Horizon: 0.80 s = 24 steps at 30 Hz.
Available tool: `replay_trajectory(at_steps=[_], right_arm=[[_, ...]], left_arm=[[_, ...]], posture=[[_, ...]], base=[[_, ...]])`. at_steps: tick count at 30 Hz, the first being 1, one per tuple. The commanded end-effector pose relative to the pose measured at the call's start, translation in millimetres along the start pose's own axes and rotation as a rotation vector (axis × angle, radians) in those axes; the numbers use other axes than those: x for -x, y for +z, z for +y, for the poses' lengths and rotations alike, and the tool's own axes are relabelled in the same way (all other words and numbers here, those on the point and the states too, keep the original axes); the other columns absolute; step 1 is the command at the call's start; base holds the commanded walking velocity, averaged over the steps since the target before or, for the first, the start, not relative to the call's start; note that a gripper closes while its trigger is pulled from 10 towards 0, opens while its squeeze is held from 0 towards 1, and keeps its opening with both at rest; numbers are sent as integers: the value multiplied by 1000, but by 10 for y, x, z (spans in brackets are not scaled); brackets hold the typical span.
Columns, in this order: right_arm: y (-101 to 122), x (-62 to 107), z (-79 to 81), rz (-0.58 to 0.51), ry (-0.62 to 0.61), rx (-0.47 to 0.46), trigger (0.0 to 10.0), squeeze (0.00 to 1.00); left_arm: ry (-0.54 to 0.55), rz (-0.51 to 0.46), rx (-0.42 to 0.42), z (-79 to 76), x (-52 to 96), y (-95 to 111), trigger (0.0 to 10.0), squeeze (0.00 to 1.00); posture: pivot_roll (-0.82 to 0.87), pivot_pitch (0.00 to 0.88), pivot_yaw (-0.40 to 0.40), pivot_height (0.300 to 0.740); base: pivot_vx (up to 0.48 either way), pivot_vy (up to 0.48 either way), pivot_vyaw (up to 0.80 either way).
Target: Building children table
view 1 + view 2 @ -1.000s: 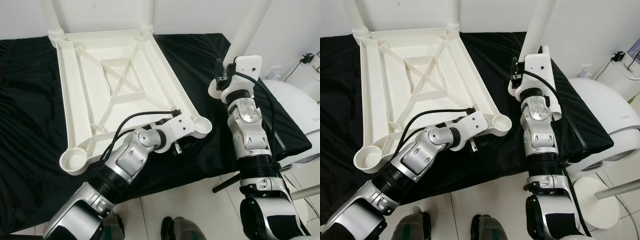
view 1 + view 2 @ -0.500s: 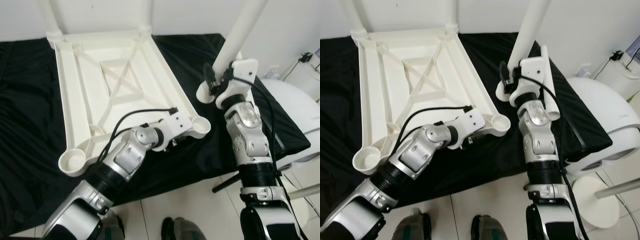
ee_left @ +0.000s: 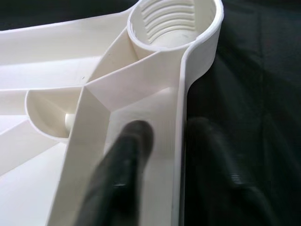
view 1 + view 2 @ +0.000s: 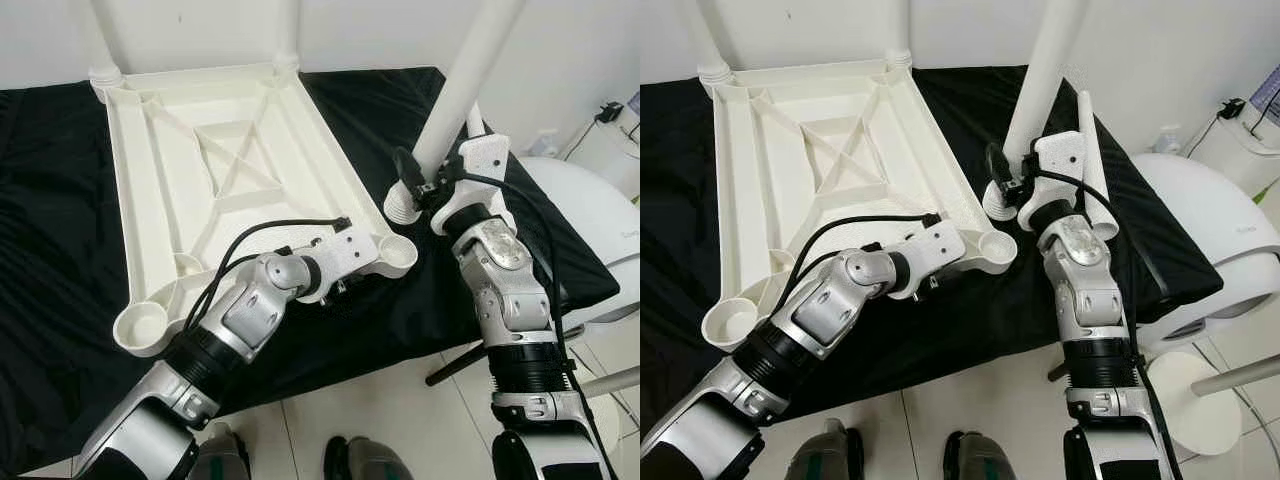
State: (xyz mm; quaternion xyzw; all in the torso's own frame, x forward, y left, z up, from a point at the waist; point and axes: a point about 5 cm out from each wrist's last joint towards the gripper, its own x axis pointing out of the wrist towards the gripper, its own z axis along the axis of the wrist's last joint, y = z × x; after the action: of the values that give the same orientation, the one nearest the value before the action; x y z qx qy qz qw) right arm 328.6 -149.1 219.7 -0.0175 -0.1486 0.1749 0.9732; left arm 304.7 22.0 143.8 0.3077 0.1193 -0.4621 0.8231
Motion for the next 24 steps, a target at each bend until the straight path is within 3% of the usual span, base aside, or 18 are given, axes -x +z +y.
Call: replay_trajectory(at_steps=[1,8,9,11,12,13,14,15,17,18,19,20,21,24], right_arm=[[31,40,-25,1,15,9,10000,0],[30,60,-11,12,47,12,10000,0],[21,79,3,24,75,16,10000,0],[21,79,3,24,75,16,10000,0],[14,93,6,32,85,13,10000,0],[14,93,6,32,85,13,10000,0],[8,106,8,38,92,11,10000,0],[0,123,9,45,98,4,10000,0],[-11,141,10,53,103,-6,10000,0],[-19,162,12,59,109,-16,10000,0],[-29,186,9,66,115,-23,10000,0],[-29,186,9,66,115,-23,10000,0],[-46,218,0,77,122,-28,10000,0],[-69,262,-16,93,133,-33,10000,0]], left_arm=[[-35,105,37,-103,-20,-277,0,0],[-36,104,41,-118,-21,-278,510,0],[-39,107,42,-131,-27,-281,4980,0],[-39,107,42,-131,-27,-281,4980,0],[-47,108,35,-140,-27,-280,7961,0],[-47,108,35,-140,-27,-280,7961,0],[-51,110,33,-144,-25,-281,10000,0],[-56,108,28,-147,-20,-281,4706,0],[-58,105,27,-146,-14,-281,4314,0],[-59,104,25,-145,-8,-281,1804,0],[-56,107,16,-139,-4,-284,7686,0],[-56,107,16,-139,-4,-284,7686,0],[-54,117,15,-131,-7,-295,10000,0],[-53,126,12,-121,-8,-305,10000,0]], posture=[[7,84,-61,740],[7,89,-64,740],[6,94,-66,740],[6,94,-66,740],[6,96,-67,740],[6,96,-67,740],[6,97,-67,740],[5,99,-67,740],[5,99,-67,740],[5,99,-67,740],[5,100,-66,740],[5,100,-66,740],[3,101,-65,740],[1,102,-63,740]], base=[[0,0,0],[0,0,0],[0,0,0],[0,0,0],[0,0,0],[0,0,0],[0,0,0],[0,0,0],[0,0,0],[0,0,0],[0,0,0],[0,0,0],[0,0,0],[0,0,0]])
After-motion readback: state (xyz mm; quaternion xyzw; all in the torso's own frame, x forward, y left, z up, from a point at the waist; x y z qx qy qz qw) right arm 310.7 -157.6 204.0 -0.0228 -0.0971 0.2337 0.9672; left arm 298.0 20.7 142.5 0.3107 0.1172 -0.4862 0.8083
